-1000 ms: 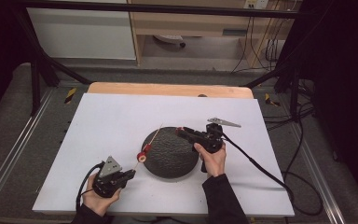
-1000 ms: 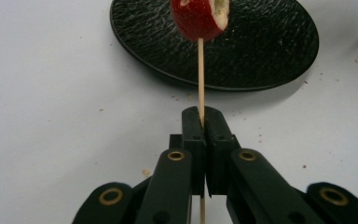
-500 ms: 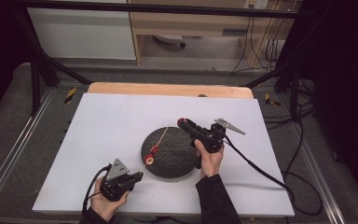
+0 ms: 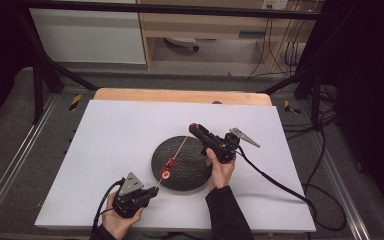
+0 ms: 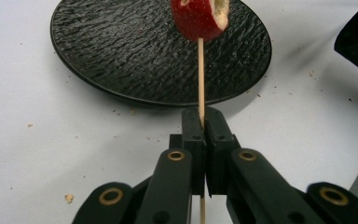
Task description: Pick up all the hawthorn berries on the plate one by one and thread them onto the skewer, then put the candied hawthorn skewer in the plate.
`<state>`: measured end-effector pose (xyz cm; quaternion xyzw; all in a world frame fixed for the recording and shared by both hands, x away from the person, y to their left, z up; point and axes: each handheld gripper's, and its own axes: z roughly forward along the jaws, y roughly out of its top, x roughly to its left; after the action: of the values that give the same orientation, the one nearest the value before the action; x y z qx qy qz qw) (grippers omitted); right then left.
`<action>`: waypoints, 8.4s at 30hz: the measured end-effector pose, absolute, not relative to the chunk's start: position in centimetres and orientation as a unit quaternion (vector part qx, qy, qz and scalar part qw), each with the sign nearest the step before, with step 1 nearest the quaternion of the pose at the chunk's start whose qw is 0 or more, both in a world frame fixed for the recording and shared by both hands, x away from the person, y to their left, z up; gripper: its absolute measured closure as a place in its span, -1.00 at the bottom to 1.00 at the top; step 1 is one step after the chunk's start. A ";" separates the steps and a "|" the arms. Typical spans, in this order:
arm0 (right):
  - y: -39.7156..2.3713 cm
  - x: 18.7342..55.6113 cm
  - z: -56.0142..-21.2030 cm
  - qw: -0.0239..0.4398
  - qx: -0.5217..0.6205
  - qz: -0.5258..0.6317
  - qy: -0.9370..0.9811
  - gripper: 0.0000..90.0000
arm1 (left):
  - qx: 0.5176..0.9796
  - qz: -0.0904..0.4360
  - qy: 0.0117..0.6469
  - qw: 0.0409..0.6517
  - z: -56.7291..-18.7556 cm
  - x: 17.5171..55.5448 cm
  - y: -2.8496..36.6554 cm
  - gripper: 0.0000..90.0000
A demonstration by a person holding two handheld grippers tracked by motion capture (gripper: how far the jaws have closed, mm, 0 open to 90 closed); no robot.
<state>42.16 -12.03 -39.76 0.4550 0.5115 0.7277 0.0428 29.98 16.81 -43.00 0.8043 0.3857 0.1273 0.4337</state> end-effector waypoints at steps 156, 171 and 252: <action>-23.8 36.9 -45.4 0.106 0.390 0.438 0.803 -0.96 | 0.828 0.112 0.399 0.377 -39.4 37.2 15.4 0.96; -23.9 36.7 -45.5 0.106 0.388 0.439 0.803 -0.96 | 0.844 0.091 0.422 0.318 -41.0 38.1 12.7 0.96; -23.9 36.4 -45.6 0.097 0.387 0.437 0.806 -0.99 | 0.820 0.130 0.395 0.394 -44.3 35.3 26.9 -0.66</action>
<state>36.41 -23.92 -45.58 0.3873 0.8060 0.4370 0.0975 35.27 26.86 -44.32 0.8199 0.3946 0.1301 0.3939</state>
